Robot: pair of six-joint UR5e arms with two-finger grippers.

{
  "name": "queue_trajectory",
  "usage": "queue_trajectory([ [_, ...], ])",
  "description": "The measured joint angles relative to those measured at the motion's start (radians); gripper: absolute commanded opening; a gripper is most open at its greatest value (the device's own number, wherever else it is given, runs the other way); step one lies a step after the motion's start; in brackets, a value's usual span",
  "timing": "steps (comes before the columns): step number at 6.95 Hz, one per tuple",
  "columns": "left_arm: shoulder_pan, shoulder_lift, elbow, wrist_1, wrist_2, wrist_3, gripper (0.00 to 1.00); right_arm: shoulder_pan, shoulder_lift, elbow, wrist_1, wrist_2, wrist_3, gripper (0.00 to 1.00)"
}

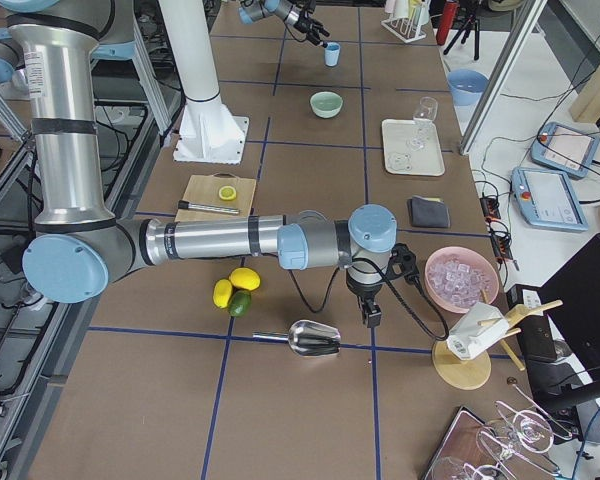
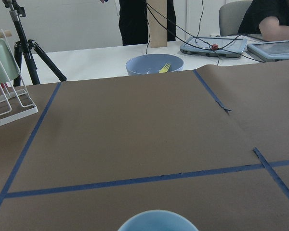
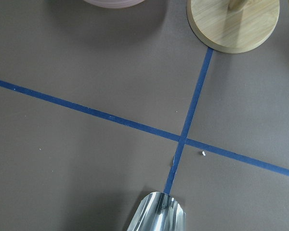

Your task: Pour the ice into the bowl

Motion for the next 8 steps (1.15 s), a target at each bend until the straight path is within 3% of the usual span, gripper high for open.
queue_trajectory([
  [3, 0.060, -0.028, 0.067, 0.003, 0.091, -0.073, 1.00, 0.001, -0.014, 0.000, 0.023, -0.001, 0.001, 1.00],
  [8, 0.063, -0.128, 0.177, 0.003, 0.130, -0.066, 1.00, 0.004, -0.016, 0.000, 0.025, -0.002, 0.002, 1.00],
])
